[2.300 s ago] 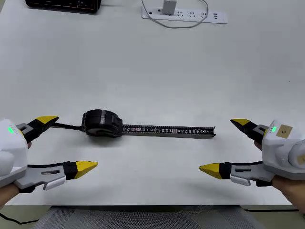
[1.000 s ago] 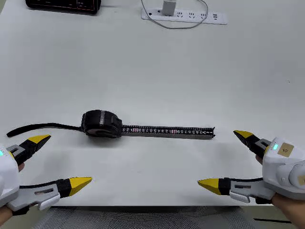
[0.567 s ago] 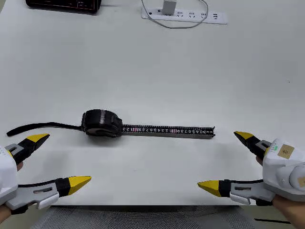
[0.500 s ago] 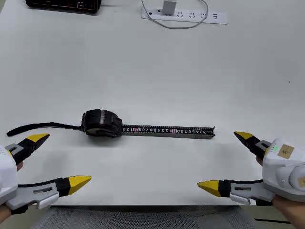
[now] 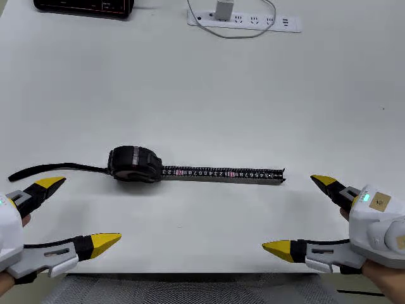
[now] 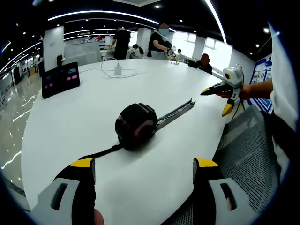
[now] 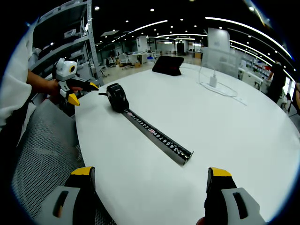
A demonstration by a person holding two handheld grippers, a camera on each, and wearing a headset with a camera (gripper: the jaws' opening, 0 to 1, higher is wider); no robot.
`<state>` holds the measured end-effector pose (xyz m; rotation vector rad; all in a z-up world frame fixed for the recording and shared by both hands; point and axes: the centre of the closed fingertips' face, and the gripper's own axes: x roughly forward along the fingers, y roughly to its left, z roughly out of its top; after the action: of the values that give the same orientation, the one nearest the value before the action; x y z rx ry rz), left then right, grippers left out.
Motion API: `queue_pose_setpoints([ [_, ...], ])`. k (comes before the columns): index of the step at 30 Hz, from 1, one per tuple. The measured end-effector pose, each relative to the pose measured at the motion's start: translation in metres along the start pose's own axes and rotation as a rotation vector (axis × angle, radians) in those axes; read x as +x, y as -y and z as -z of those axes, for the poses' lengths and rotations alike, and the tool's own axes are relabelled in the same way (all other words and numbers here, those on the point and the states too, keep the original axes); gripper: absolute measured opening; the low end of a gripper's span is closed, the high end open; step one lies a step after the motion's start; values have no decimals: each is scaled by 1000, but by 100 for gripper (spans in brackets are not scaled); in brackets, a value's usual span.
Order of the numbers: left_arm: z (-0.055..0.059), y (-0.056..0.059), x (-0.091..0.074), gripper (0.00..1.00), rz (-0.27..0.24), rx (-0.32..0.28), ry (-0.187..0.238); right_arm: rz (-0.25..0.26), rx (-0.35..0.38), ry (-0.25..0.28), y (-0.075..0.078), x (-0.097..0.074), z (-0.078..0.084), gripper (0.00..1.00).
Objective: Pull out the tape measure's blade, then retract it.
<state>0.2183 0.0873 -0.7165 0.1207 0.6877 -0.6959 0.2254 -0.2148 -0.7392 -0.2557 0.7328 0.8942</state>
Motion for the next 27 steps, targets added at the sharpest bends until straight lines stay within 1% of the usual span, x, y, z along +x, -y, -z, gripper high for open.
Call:
queue_pose_setpoints([
  [10,-4,1,4,84,1,2,4,-4,-3,5,1,2,-3,99],
  [19,-3,0,3,84,4,3,0,-1,-2,2,1,1,-1,99],
  [27,-5,3,6,85,14,-2,-2,-1,0,4,2,2,-2,99],
])
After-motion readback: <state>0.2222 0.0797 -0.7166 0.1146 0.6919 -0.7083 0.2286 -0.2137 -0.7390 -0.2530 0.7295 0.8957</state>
